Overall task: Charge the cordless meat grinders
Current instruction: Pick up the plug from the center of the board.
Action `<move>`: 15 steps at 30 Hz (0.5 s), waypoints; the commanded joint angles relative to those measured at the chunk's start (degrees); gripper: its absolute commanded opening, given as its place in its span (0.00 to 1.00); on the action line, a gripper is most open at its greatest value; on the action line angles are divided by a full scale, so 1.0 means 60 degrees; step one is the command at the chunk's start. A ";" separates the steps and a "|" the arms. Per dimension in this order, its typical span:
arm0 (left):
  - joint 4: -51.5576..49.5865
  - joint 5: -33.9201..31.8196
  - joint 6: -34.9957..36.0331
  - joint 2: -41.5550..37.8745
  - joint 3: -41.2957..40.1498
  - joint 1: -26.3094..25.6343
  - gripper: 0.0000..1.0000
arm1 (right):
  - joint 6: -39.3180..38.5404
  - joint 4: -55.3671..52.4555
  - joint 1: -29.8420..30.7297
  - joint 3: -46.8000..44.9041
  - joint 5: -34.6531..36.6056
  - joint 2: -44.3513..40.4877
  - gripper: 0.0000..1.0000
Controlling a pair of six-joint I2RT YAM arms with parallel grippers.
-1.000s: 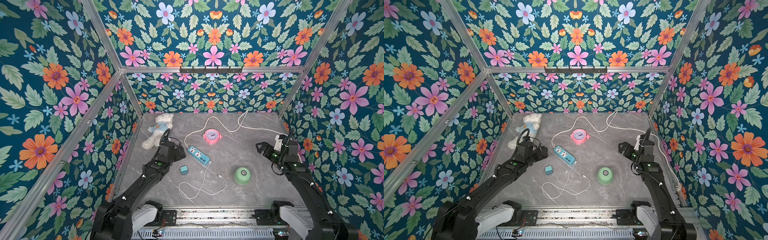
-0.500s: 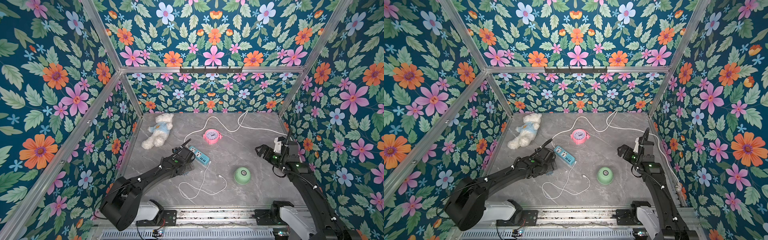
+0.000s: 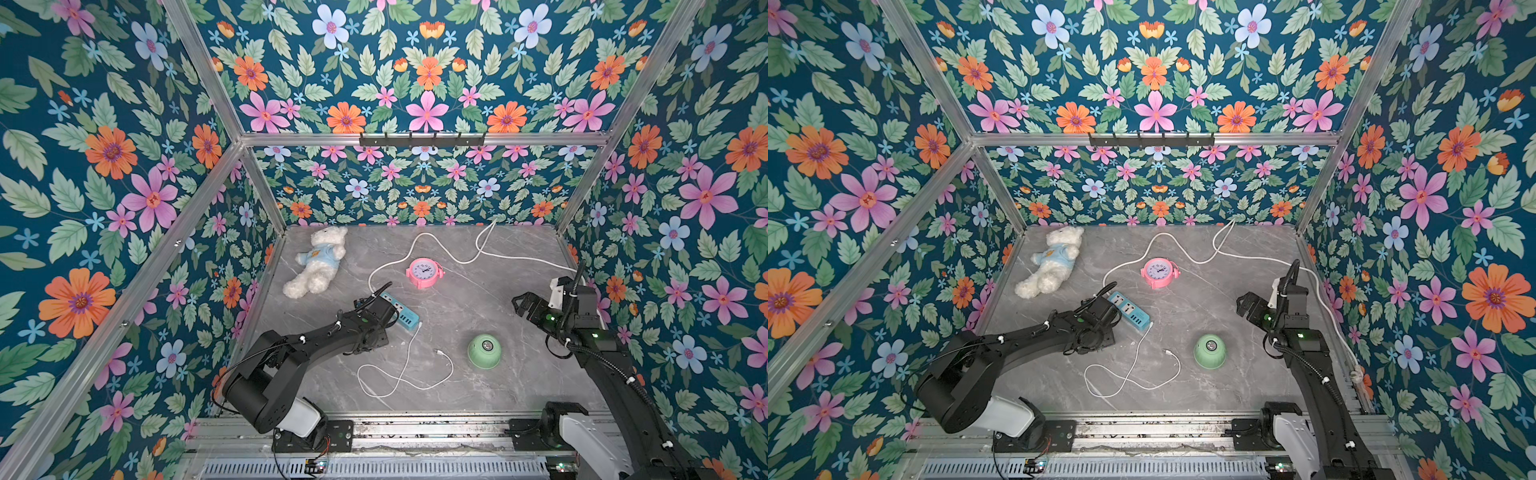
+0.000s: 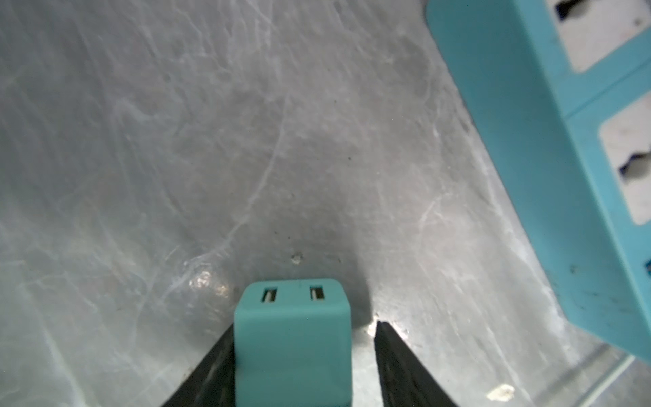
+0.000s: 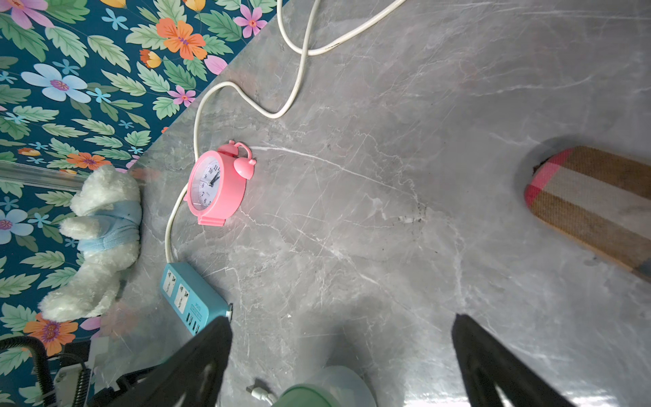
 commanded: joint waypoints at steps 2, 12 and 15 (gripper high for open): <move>0.0005 -0.0151 0.0232 -0.0025 -0.0077 -0.0018 0.50 | 0.0025 -0.0046 0.0000 -0.0008 0.0073 0.0053 0.99; 0.1004 -0.0439 0.1661 -0.0694 -0.0336 -0.0021 0.21 | -0.0085 -0.0718 -0.0004 0.0559 0.0116 0.0000 0.99; 0.2323 -0.0304 0.2920 -0.1553 -0.0578 -0.0036 0.12 | -0.0073 -0.1217 0.0038 0.1179 -0.0456 0.0184 0.99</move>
